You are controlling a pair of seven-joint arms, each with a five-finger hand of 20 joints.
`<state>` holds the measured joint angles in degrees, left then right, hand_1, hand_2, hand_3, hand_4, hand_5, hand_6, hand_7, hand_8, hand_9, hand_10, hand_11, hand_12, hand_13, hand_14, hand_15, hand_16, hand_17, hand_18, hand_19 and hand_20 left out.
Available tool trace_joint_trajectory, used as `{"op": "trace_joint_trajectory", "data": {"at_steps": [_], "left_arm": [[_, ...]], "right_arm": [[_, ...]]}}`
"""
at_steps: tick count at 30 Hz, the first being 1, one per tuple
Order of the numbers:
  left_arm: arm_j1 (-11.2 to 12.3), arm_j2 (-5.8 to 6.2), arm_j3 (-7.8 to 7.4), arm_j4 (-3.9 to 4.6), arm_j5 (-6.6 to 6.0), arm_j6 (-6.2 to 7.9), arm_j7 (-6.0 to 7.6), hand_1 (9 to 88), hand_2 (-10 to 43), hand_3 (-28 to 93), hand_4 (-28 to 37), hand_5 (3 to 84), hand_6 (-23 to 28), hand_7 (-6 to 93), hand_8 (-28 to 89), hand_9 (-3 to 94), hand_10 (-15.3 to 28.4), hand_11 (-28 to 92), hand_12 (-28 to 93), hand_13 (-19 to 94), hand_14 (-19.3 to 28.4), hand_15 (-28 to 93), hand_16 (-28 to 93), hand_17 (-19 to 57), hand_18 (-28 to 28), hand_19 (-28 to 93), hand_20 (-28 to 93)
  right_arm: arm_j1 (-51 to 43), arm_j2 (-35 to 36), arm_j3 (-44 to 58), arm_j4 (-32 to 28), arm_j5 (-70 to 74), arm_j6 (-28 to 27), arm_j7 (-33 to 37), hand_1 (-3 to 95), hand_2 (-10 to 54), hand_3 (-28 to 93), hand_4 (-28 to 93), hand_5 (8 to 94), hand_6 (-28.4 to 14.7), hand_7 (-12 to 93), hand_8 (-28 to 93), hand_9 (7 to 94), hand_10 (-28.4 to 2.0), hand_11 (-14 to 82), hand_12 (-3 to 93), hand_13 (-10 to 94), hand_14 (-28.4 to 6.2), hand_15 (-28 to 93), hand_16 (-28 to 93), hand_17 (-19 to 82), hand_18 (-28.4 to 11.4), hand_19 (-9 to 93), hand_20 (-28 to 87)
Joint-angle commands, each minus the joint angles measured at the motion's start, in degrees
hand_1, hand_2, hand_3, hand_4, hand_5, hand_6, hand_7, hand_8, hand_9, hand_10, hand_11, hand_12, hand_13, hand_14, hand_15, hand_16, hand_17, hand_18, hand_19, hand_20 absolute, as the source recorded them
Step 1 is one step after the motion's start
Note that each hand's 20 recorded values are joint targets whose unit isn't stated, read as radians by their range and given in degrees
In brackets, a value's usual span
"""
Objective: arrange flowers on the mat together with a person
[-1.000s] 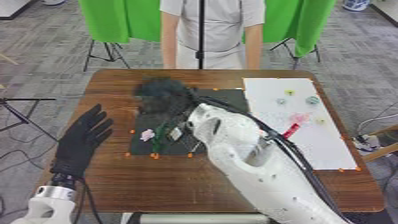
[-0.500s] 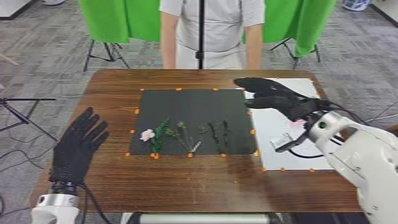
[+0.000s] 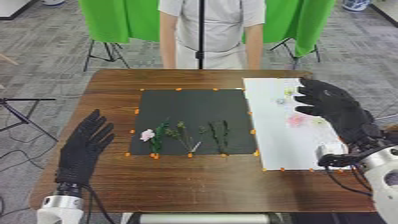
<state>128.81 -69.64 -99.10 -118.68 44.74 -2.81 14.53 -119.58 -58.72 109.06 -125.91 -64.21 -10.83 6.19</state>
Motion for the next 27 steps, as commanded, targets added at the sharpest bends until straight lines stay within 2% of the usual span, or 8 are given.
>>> {"op": "trace_joint_trajectory", "data": {"at_steps": [1,4,10,14,18,20,23,27], "left_arm": [[0.5,-0.69,0.88,0.3,0.16,-0.62,-0.88,25.4,-4.0,72,-27.5,28.1,3.0,19.4,-10,22.1,10.9,15,17,18,13.5,20,4,-9.9,22.5,41,8],[0.3,-0.97,0.82,0.52,0.15,-0.84,-1.3,25.4,-3.9,71,-27.6,28.1,3.1,19.3,-10,22.1,10.9,15,17,18,13.4,20,3,-9.9,22.4,41,8],[0.1,-0.05,0.64,0.6,0.14,-0.98,-1.65,25.5,-3.6,71,-27.5,25.7,2.5,19.3,-10,21.7,10.8,15,17,18,13.5,20,4,-10.0,22.3,41,9],[-0.7,-0.2,0.93,1.07,0.21,-1.86,-1.24,25.4,-3.6,71,-27.6,25.9,2.6,19.5,-10,21.7,10.7,15,17,18,13.6,20,4,-10.0,22.2,41,9],[-0.4,-0.26,0.57,1.0,0.24,-2.57,-2.1,24.9,-3.7,71,-27.9,26.1,2.7,19.5,-10,21.7,10.8,15,17,18,13.6,20,4,-10.1,22.3,41,9],[-0.1,-0.13,0.65,0.95,-0.01,-2.02,-1.82,24.8,-3.8,71,-28.0,26.2,2.7,19.4,-10,21.8,10.9,15,17,18,13.6,20,3,-10.1,22.3,41,9],[-0.7,0.49,1.95,1.22,-1.05,0.29,0.79,24.9,-3.8,71,-28.1,26.5,2.8,19.4,-10,22.2,11.0,15,17,19,13.7,20,4,-10.1,22.3,41,9],[-1.8,0.74,1.86,1.58,-0.57,-0.81,0.29,25.1,-3.6,72,-28.2,27.4,2.9,19.8,-10,23.1,11.2,16,17,19,13.7,21,4,-10.1,22.4,41,9]], "right_arm": [[-0.6,-1.6,-2.8,0.5,-1.9,2.4,-2.3,12.1,1.9,78,-25,31.9,-5.8,11,-7,30.7,-15.0,5.1,23.5,27,-12.9,12,34,4,-22.5,39,25],[-1.3,-2.2,-2.7,0.2,-2.0,3.2,-2.1,12.7,1.6,79,-25,34.0,-6.0,13,-8,32.7,-15.4,7.2,22.8,28,-12.8,14,32,5,-22.5,41,25],[-2.0,-3.2,-2.0,-0.1,-1.6,1.5,-0.9,13.1,1.6,79,-25,34.8,-6.3,13,-8,32.9,-15.5,8.0,22.0,27,-12.8,15,31,5,-22.5,42,25],[-1.9,-4.1,-2.5,0.3,-1.9,1.0,-0.8,13.2,1.7,79,-25,34.7,-6.3,13,-8,32.8,-15.5,8.1,21.8,27,-12.8,16,30,5,-22.5,42,25],[-1.7,-4.6,-2.5,0.5,-2.2,-0.1,-0.6,13.4,1.8,79,-25,34.4,-6.2,13,-8,32.6,-15.5,8.0,21.8,27,-12.8,16,30,5,-22.5,42,25],[-1.9,-4.5,-2.5,0.4,-2.2,0.2,-0.8,13.5,1.8,79,-25,34.3,-6.2,13,-8,32.4,-15.4,7.9,21.8,27,-12.9,16,29,5,-22.5,42,25],[-1.6,-4.3,-2.5,0.8,-1.8,0.0,-0.3,13.5,1.8,79,-25,34.1,-6.3,13,-8,32.4,-15.4,7.9,21.9,27,-12.9,17,29,5,-22.5,42,25],[-1.2,-4.3,-2.8,1.0,-2.1,0.1,-0.4,13.4,1.8,79,-25,33.7,-6.3,13,-8,32.4,-15.4,7.9,21.9,27,-12.8,17,29,5,-22.5,42,25]]}}
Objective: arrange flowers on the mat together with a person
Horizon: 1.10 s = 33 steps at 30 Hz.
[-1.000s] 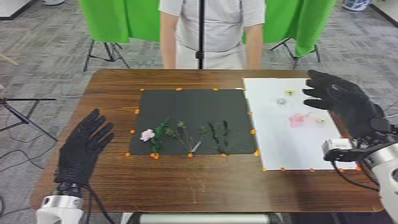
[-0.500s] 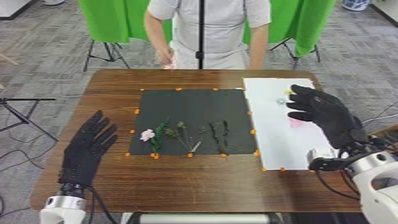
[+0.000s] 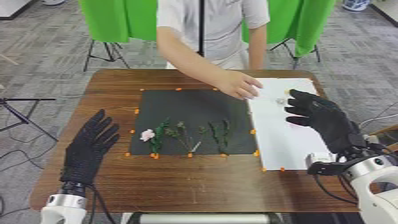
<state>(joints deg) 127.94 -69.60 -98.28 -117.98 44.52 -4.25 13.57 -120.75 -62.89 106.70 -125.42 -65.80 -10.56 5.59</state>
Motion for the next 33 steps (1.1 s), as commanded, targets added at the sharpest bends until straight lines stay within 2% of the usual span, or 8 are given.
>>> {"op": "trace_joint_trajectory", "data": {"at_steps": [1,6,12,15,20,27,33], "left_arm": [[-1.0,0.83,1.1,0.78,-0.31,0.61,1.35,25.1,-3.6,72,-28.2,27.4,2.9,19.9,-11,23.1,11.2,16,17,19,13.7,21,4,-10.0,22.3,41,9],[-1.1,1.33,1.43,0.78,-0.83,1.52,2.41,25.0,-3.6,72,-28.2,27.5,2.9,19.9,-11,23.1,11.2,16,17,19,13.7,21,3,-10.0,22.2,41,9],[-0.3,1.05,1.25,0.41,-0.98,1.79,2.24,24.9,-3.7,72,-28.2,27.8,2.9,19.8,-11,23.3,11.1,16,17,20,13.8,22,3,-9.7,22.3,41,9],[-0.4,0.77,1.09,0.57,-1.02,1.5,1.85,24.9,-3.7,72,-28.2,27.9,3.0,19.8,-11,23.4,11.2,16,16,20,13.8,22,3,-9.7,22.3,41,9],[0.2,0.45,0.77,0.23,-0.88,1.87,2.14,25.0,-3.6,72,-28.2,28.0,2.9,19.7,-11,23.3,11.2,16,16,20,13.9,22,3,-9.7,22.3,41,9],[-0.5,0.62,0.96,0.6,-1.02,2.17,2.37,25.1,-3.5,72,-28.2,28.0,3.0,19.7,-11,23.4,11.2,16,16,20,13.8,22,3,-9.7,22.2,41,9],[-0.4,0.55,0.69,0.52,-0.87,2.09,2.21,25.0,-3.4,72,-28.2,28.2,3.0,19.6,-11,23.4,11.2,16,16,20,13.8,22,3,-9.7,22.2,41,9]], "right_arm": [[0.1,-0.3,-0.4,0.6,-0.6,-0.5,0.3,13.4,1.9,79,-25,33.7,-6.3,13,-8,32.4,-15.4,7.9,21.9,27,-12.9,17,29,5,-22.5,42,25],[0.6,-0.4,-1.0,0.8,-0.9,-0.6,0.5,13.6,2.0,79,-25,33.7,-6.3,13,-8,32.4,-15.4,7.9,21.9,26,-12.9,17,29,5,-22.4,42,25],[1.0,-0.5,-1.2,0.8,-0.9,-0.5,0.7,13.6,2.0,79,-24,33.7,-6.3,13,-8,32.4,-15.4,8.0,21.9,26,-12.9,17,29,5,-22.5,42,25],[1.0,-0.5,-1.3,0.7,-0.9,0.0,0.4,13.7,2.1,79,-24,33.7,-6.4,13,-8,32.4,-15.4,8.0,21.9,26,-12.9,17,28,5,-22.5,42,25],[1.8,-0.7,-1.6,1.1,-0.9,-0.3,0.8,13.7,2.1,79,-24,33.7,-6.4,13,-8,32.5,-15.4,8.1,21.9,26,-12.9,17,28,5,-22.5,42,25],[2.6,-0.5,-1.9,1.4,-0.8,-0.1,1.3,13.8,2.3,79,-24,33.8,-6.5,13,-8,32.5,-15.5,8.1,21.8,26,-13.0,17,28,5,-22.4,43,25],[3.7,-0.5,-2.6,1.9,-1.1,-0.4,1.3,13.7,2.5,79,-24,33.8,-6.5,13,-8,32.5,-15.5,8.1,21.7,26,-12.9,18,28,5,-22.4,43,25]]}}
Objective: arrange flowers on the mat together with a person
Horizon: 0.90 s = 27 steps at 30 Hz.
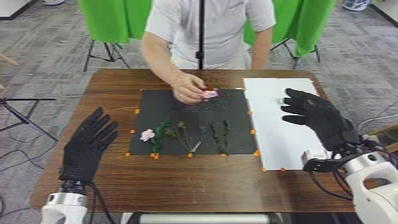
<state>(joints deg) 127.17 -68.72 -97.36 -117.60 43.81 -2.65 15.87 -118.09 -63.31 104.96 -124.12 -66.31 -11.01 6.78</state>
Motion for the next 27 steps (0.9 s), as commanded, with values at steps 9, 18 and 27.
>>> {"op": "trace_joint_trajectory", "data": {"at_steps": [9,18,27], "left_arm": [[0.5,-0.45,-0.15,0.22,-0.05,0.15,-0.38,25.1,-3.4,72,-28.2,28.2,3.1,19.4,-11,23.5,11.3,16,16,20,13.8,22,3,-9.8,22.2,41,9],[0.2,-0.39,-0.38,0.41,0.05,-0.31,-0.97,25.0,-3.4,72,-28.2,28.2,3.0,19.3,-11,23.4,11.2,16,16,20,13.9,22,3,-9.8,22.2,41,9],[0.0,-0.25,-0.31,0.63,0.07,-0.64,-0.99,25.0,-3.4,72,-28.1,28.2,3.0,19.3,-11,23.4,11.2,16,16,20,13.9,21,3,-9.8,22.2,41,9]], "right_arm": [[0.6,-0.1,-0.3,0.5,-0.8,-0.3,0.2,13.7,2.7,79,-24,33.8,-6.4,13,-8,32.5,-15.5,8.2,21.8,26,-12.9,18,28,4,-22.5,43,25],[0.3,0.1,-0.2,0.5,-0.6,-0.7,0.4,13.8,2.8,79,-24,33.9,-6.4,13,-8,32.5,-15.5,8.2,21.8,26,-12.9,18,28,4,-22.4,43,25],[0.4,0.7,-0.3,0.8,-0.8,-0.6,0.0,13.7,2.7,79,-24,33.9,-6.5,13,-8,32.5,-15.5,8.2,21.8,27,-13.0,18,28,4,-22.4,43,25]]}}
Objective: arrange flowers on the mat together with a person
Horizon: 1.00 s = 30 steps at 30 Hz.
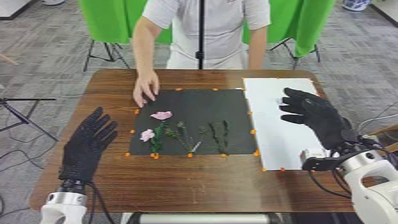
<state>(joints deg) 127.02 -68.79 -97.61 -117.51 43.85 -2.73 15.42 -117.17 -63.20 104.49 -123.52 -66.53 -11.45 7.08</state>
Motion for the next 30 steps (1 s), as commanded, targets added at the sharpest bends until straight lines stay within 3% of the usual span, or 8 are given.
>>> {"op": "trace_joint_trajectory", "data": {"at_steps": [1,10,13,19,24,26,30], "left_arm": [[0.0,-0.21,-0.07,0.59,0.02,-0.66,-0.7,25.0,-3.3,72,-28.1,28.2,3.0,19.3,-10,23.4,11.2,16,16,20,13.8,21,3,-9.8,22.2,41,9],[-0.2,0.0,-0.32,0.7,0.06,-0.89,-1.06,25.1,-3.4,72,-28.2,28.2,3.0,19.3,-10,23.4,11.2,16,16,20,13.8,21,3,-9.8,22.2,41,9],[-0.2,0.05,-0.37,0.69,0.05,-0.73,-1.01,25.0,-3.4,72,-28.2,28.2,3.0,19.3,-10,23.4,11.2,16,16,20,13.8,22,3,-9.8,22.2,41,9],[0.0,0.04,-0.41,0.52,0.03,-0.56,-0.91,25.1,-3.4,72,-28.2,28.2,3.0,19.3,-10,23.5,11.2,16,16,20,13.8,22,3,-9.8,22.2,41,9],[1.0,-0.05,-0.38,0.04,-0.1,0.1,-0.32,25.1,-3.3,72,-28.2,28.2,3.0,19.3,-10,23.5,11.4,16,16,20,13.9,22,3,-9.8,22.2,41,9],[1.3,-0.11,-0.45,-0.1,-0.09,0.25,-0.27,25.1,-3.3,72,-28.2,28.2,3.0,19.3,-11,23.6,11.4,16,16,20,13.9,22,3,-9.8,22.2,41,9],[1.0,-0.14,-0.5,-0.08,-0.15,0.4,-0.23,25.1,-3.3,72,-28.2,28.2,3.0,19.4,-11,23.6,11.3,16,16,20,13.9,22,3,-9.9,22.2,41,9]], "right_arm": [[-0.5,0.6,0.2,0.1,-0.6,-0.1,-0.3,13.8,2.7,79,-24,33.9,-6.5,13,-8,32.5,-15.5,8.2,21.8,27,-13.0,18,28,4,-22.5,43,25],[0.0,1.8,0.1,1.0,-1.2,0.9,-1.3,13.9,2.5,79,-24,34.2,-6.5,13,-8,32.9,-15.5,8.6,21.6,27,-13.0,19,27,5,-22.5,43,25],[0.9,4.4,-1.2,2.7,-4.2,4.6,-4.3,14.8,1.2,80,-24,34.8,-6.3,14,-8,33.9,-15.4,9.3,21.7,29,-12.8,19,27,6,-22.7,45,26],[4.5,12.3,-3.8,7.8,-27.1,16.3,-8.0,20.5,-4.8,83,-25,39.4,-5.1,20,-12,39.4,-14.1,16.0,20.0,35,-11.6,32,21,11,-21.8,53,30],[7.2,16.1,-1.9,11.0,-52.8,10.7,-4.0,24.7,-8.6,84,-27,37.0,-3.5,25,-13,34.9,-11.1,16.7,20.2,30,-10.0,34,18,10,-20.7,54,30],[9.9,18.9,-5.8,13.3,-61.2,12.1,0.7,26.7,-8.7,85,-27,37.0,-2.4,26,-14,34.6,-9.8,16.8,20.6,29,-9.1,35,19,9,-20.3,53,30],[11.8,21.9,-9.6,17.6,-72.2,14.2,5.4,28.9,-9.4,86,-28,40.8,-0.4,30,-17,38.8,-7.7,20.7,20.4,33,-8.6,54,18,8,-20.3,55,34]]}}
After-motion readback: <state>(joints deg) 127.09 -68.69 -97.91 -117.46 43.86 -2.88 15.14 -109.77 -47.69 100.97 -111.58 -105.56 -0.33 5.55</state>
